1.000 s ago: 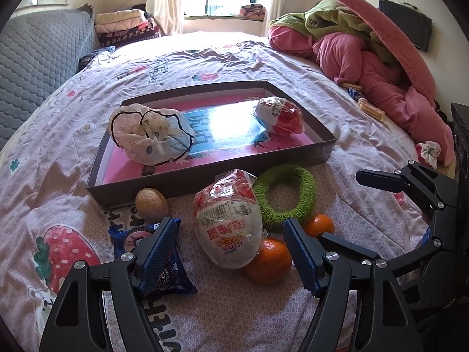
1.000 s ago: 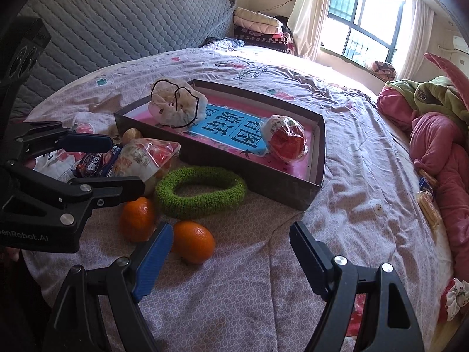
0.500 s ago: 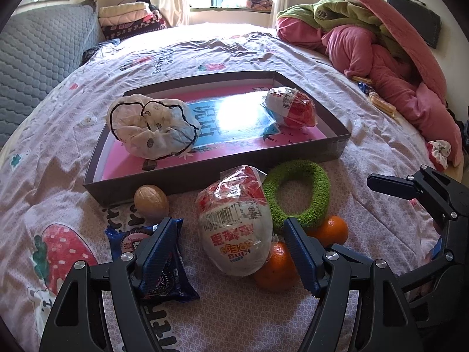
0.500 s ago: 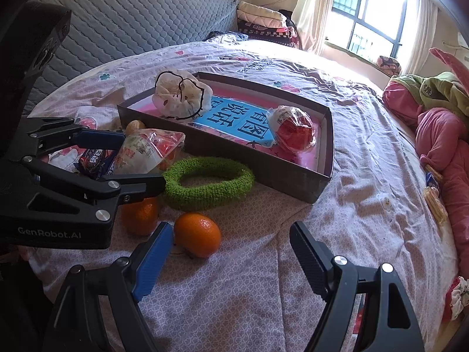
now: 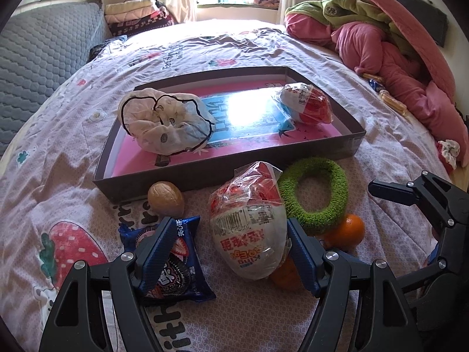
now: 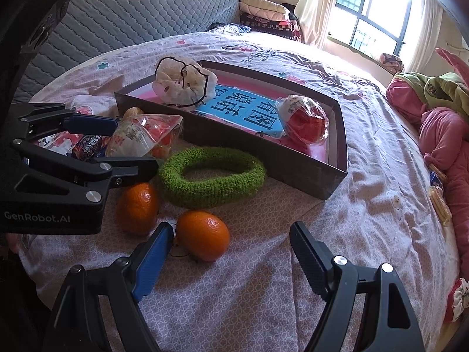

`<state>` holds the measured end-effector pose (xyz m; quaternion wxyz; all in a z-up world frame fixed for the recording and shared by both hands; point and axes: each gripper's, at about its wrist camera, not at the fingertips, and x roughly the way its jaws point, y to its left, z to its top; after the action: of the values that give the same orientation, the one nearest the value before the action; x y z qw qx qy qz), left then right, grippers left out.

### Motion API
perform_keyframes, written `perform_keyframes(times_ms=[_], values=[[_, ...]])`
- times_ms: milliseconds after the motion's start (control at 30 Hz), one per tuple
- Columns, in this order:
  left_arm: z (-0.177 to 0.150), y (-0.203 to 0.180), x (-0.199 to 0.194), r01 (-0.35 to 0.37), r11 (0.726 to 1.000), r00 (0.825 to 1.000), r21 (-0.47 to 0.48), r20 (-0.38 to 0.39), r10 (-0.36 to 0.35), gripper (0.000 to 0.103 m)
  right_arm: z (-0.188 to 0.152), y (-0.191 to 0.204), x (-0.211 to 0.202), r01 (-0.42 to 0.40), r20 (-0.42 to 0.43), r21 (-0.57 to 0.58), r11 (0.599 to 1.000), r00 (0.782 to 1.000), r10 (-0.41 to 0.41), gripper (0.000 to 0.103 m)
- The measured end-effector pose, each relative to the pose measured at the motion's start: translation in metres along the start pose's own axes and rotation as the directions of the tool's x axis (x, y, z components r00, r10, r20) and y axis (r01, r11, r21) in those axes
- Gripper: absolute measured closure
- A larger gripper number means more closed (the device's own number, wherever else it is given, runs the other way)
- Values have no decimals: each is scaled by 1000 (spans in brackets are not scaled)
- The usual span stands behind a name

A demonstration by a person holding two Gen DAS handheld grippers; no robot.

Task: Organize objects
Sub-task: 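Move left tool to the white wrapped package while right tool approaches an orange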

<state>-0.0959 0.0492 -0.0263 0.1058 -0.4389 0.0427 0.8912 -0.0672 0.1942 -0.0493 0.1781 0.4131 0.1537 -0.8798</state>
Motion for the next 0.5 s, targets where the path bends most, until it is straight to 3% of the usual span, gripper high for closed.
perform_keyframes(times_ms=[500], values=[[7,-6,10,-28,1000,1000,-4,-12,28,27,2,2,10,-17,-35,24,1000,999,18,42]])
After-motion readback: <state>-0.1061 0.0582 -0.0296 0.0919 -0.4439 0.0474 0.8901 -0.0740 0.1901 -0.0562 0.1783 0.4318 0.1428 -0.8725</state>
